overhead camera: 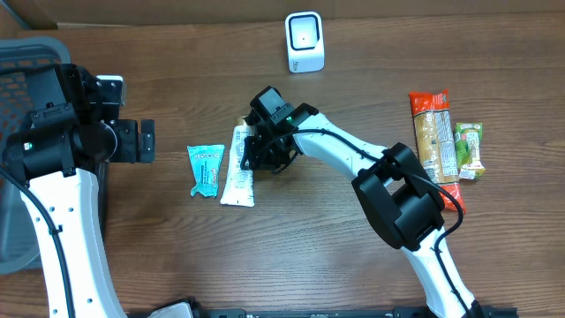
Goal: Scan the item barcode
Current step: 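Move the right gripper to the white tube and grasp it, then lift the white tube and swing it right, turning it, then hold the white tube barcode in front of the scanner window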
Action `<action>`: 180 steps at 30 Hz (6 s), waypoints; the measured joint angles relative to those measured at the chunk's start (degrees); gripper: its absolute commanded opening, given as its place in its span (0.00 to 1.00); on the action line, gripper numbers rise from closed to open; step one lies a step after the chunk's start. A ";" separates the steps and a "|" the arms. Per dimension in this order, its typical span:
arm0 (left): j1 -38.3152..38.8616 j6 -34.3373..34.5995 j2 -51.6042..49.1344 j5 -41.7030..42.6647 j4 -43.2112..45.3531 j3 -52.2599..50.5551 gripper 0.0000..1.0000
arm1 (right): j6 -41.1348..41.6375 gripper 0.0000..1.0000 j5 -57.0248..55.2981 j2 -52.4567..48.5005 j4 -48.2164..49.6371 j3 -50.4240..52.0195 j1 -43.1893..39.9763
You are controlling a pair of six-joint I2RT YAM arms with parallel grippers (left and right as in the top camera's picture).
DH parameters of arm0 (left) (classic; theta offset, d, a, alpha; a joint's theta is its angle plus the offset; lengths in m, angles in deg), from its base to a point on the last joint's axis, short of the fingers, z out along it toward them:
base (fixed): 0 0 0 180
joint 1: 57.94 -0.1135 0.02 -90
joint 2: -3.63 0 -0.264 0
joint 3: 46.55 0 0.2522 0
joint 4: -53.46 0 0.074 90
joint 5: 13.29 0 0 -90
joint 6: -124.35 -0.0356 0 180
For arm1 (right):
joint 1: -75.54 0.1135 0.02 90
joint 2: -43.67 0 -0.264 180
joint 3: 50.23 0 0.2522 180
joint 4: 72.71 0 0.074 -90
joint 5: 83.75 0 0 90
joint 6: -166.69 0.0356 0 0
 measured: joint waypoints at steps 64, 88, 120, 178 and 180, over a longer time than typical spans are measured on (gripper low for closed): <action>0.00 0.00 0.00 0.00 0.00 0.00 1.00 | -16.11 0.04 16.76 9.94 -9.05 21.53 -22.91; 0.00 0.00 0.00 0.02 0.00 0.00 1.00 | -25.03 0.04 16.13 29.92 -14.95 19.96 -22.91; 0.00 0.00 0.00 0.02 0.00 0.00 1.00 | -12.94 0.04 -22.91 39.85 -25.77 -5.40 -15.89; 0.00 0.00 0.00 0.00 0.00 0.00 1.00 | -86.20 0.04 -66.14 -2.34 23.80 -11.13 -13.79; 0.00 0.00 0.00 0.00 0.00 0.00 1.00 | -86.09 0.04 -66.16 -2.34 23.19 -11.13 -13.73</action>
